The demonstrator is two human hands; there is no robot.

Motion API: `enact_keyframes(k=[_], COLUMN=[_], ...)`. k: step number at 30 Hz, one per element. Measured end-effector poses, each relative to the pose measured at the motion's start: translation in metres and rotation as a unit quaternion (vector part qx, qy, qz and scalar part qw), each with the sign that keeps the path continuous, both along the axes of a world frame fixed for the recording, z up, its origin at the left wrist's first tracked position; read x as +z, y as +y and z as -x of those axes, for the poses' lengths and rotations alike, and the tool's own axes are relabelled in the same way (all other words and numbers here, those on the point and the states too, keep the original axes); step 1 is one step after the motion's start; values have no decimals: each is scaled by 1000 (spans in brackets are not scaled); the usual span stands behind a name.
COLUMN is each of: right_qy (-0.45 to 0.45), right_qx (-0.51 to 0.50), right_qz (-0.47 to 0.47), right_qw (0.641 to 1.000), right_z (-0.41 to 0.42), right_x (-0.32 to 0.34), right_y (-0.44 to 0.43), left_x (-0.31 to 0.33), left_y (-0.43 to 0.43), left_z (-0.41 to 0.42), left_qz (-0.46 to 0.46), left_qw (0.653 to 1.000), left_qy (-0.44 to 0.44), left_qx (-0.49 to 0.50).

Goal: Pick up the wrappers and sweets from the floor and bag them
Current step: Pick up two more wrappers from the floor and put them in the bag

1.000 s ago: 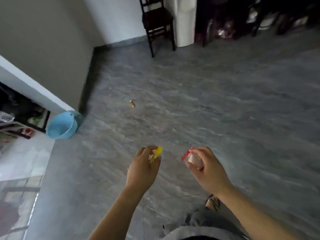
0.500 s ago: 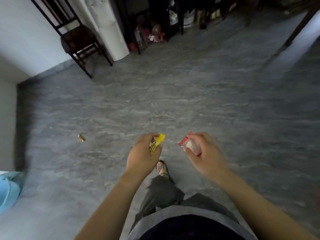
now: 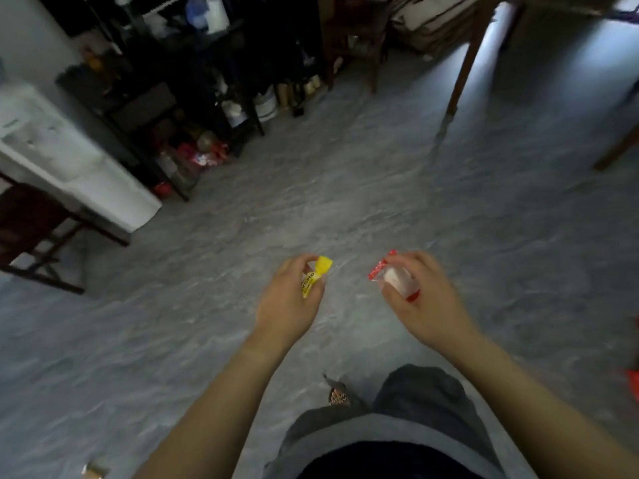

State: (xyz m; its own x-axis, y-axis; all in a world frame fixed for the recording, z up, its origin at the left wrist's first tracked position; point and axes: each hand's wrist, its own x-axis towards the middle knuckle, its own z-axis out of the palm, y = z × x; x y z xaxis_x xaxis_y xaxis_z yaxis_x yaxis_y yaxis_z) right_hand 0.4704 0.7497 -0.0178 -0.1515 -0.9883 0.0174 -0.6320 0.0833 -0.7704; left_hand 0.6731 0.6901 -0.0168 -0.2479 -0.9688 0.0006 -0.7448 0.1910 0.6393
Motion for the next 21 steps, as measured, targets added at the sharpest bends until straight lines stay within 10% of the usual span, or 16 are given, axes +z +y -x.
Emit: enact_keyframes(k=[21], right_qy=[-2], right_qx=[-251], right_qz=[7], right_qw=[968], right_z=[356], right_x=[-8], right_y=[-245], left_x=[4], left_y=[-328], left_z=[398], left_qz=[5], left_qw=[976], left_qy=[8], left_qx=[-218])
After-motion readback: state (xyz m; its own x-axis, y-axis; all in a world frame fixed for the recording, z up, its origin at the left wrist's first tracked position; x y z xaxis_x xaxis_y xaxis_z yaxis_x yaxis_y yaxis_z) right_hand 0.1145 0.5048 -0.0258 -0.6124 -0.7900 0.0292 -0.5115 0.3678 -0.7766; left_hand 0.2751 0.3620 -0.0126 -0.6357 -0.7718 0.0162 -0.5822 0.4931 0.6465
